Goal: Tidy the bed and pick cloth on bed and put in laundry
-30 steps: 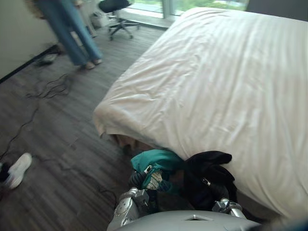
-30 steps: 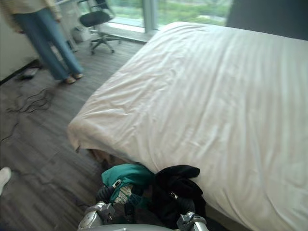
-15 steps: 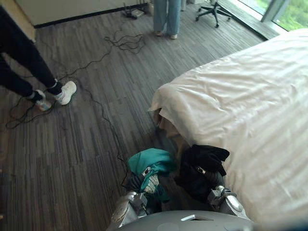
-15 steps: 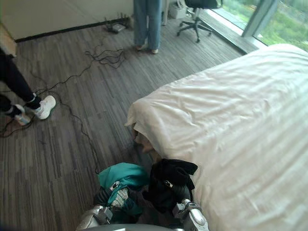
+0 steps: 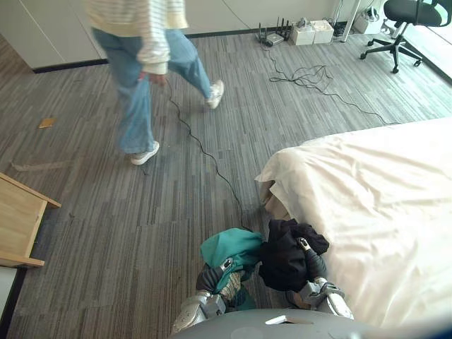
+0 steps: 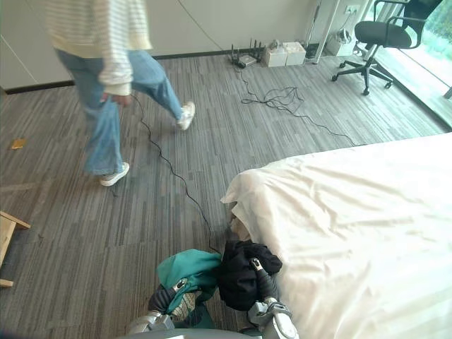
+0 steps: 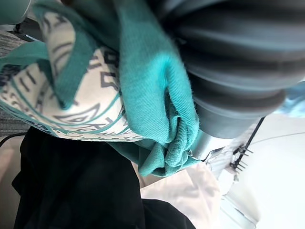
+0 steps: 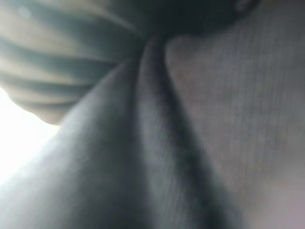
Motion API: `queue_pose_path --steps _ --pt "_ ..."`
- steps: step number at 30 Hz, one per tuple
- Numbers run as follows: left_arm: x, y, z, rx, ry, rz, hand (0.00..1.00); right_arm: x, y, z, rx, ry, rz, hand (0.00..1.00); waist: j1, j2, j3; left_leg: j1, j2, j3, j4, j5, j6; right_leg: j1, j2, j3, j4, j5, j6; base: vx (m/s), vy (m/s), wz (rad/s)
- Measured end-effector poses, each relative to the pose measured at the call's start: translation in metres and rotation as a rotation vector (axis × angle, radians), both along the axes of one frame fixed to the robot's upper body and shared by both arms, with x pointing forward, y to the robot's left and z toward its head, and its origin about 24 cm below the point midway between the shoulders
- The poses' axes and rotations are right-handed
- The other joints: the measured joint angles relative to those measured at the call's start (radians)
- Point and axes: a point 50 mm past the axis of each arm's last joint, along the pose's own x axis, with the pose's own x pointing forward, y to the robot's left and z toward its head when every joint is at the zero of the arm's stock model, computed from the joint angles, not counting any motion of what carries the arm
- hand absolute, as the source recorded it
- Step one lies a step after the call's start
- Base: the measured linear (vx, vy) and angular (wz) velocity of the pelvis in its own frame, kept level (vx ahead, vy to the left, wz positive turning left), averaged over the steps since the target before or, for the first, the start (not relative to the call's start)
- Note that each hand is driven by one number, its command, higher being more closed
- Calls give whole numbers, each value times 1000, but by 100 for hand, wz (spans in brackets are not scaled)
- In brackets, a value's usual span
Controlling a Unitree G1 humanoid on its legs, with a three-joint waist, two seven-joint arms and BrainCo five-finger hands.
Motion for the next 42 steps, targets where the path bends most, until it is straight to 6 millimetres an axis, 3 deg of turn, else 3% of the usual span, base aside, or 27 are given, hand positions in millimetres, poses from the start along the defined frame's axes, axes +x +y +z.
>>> queue_pose_path --steps 7,11,13,14,17,18,19,21,24,27,29,30,32,34,35,36,38,40,42 --pt "-1 0 0 -1 4 4 100 -8 -5 -3 -16 27 -9 100 -4 26 4 -1 8 26 0 -7 -11 -6 2 12 -15 -9 -15 -53 -6 -11" --pt "-5 2 -5 -4 30 12 100 -17 -10 -12 -33 95 -14 100 0 16 5 -4 8 51 10 -16 -9 -8 -4 21 -14 -9 -15 9 -11 -9" --pt "-3 4 -8 -11 48 33 100 -21 -13 -19 -49 142 -3 100 -1 8 12 -70 8 61 150 -74 -9 -13 -13 19 7 -8 -14 76 -19 -6" --pt "5 6 -3 -8 16 52 100 -18 -19 -20 -68 148 -1 100 6 23 37 -135 24 104 317 -129 -31 -9 -16 17 26 -9 -15 57 -20 -4" --pt "20 25 -4 -3 -5 181 100 -20 -35 -21 -130 161 10 100 8 40 81 -261 83 216 648 -141 -45 52 -17 -26 24 -11 -16 5 -20 25" --pt "22 34 -8 9 13 222 100 -21 -39 -21 -150 166 18 100 9 44 85 -263 91 228 684 -141 -45 66 -16 -39 26 -22 -20 -27 1 36" --pt "21 42 -12 26 32 252 100 -21 -42 -21 -160 166 18 100 13 31 91 -262 90 237 695 -141 -45 75 -20 -46 27 -37 -25 -35 2 32" --pt "24 54 -15 53 48 290 100 -18 -49 -19 -178 158 6 100 22 33 113 -262 94 246 710 -155 -43 99 -22 -65 32 -50 -40 -27 25 26" --pt "22 59 -16 63 54 301 100 -21 -55 -19 -211 165 17 100 26 36 123 -261 131 320 675 -237 -40 122 -20 -99 25 -53 -44 -8 46 34" --pt "23 61 -15 70 47 302 100 -21 -63 -18 -230 163 20 100 30 38 140 -265 180 393 560 -219 -53 177 -22 -145 -18 -61 -21 80 119 45" --pt "20 62 -16 71 51 308 100 -20 -66 -18 -227 153 21 100 37 41 136 -277 214 429 521 -185 -24 201 -28 -162 -20 -99 13 192 180 28" --pt "20 66 -15 74 45 320 100 -18 -66 -18 -222 148 23 100 49 19 128 -291 195 446 552 -206 40 200 -59 -166 -14 -121 32 245 183 8" --pt "18 70 -14 74 40 344 100 -12 -65 -15 -209 121 37 100 80 -11 103 -299 150 481 570 -282 48 187 -116 -162 -6 -135 24 405 198 -10" --pt "19 71 -14 72 38 359 100 -7 -65 -14 -207 105 42 100 84 -29 89 -293 100 485 563 -330 66 127 -178 -137 150 -108 72 466 180 11" --pt "18 72 -14 91 37 343 100 -4 -63 -13 -197 94 36 100 83 -40 74 -280 71 479 543 -347 72 32 -229 -103 365 -75 95 574 251 45" --pt "18 73 -13 114 31 330 100 -1 -59 -12 -186 81 44 100 81 -50 74 -243 45 462 517 -355 76 -65 -274 -72 602 9 110 577 241 43" --pt "14 73 -15 138 41 309 100 1 -52 -12 -185 75 70 100 77 -50 75 -148 16 428 448 -363 66 -162 -311 -76 842 30 97 534 189 37" --pt "9 65 -17 150 61 271 100 -2 -46 -12 -170 67 80 100 58 -21 82 -8 10 367 344 -357 56 -256 -297 -132 901 -8 46 452 137 48" --pt "11 63 -17 152 60 259 100 -4 -44 -9 -162 55 81 100 42 -4 89 49 11 316 299 -353 48 -329 -286 -169 843 -50 43 347 42 77"
